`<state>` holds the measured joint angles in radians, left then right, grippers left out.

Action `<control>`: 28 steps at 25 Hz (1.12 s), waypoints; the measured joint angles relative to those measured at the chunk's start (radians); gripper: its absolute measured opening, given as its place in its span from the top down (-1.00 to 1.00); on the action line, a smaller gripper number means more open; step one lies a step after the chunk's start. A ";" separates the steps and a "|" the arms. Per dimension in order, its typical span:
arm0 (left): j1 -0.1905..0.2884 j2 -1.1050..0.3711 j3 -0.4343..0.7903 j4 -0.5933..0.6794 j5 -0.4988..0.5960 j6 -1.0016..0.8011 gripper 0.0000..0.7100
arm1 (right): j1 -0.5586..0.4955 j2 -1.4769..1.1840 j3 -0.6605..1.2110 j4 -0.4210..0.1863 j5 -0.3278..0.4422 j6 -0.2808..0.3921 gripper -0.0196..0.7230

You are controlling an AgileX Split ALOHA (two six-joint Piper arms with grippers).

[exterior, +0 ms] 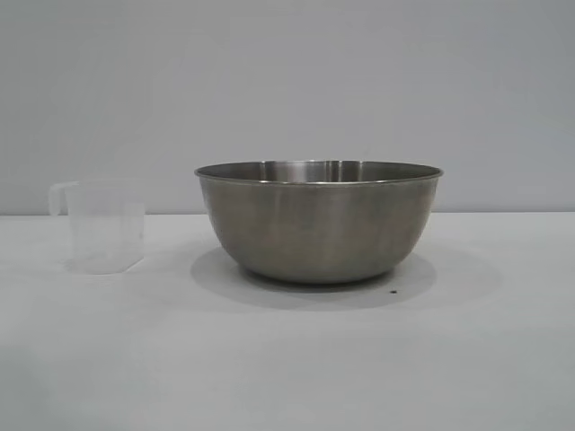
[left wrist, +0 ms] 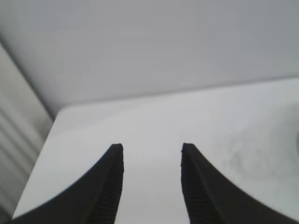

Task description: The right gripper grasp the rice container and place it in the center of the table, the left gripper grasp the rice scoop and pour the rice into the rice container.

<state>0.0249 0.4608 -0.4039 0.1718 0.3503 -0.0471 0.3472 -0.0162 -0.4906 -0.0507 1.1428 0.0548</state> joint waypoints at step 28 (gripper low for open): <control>0.000 -0.359 -0.091 -0.180 0.753 0.151 0.32 | 0.000 0.000 0.000 0.000 0.000 0.000 0.10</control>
<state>0.0249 0.1021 -0.4949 -0.0084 1.1032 0.1043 0.3472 -0.0162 -0.4906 -0.0507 1.1428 0.0548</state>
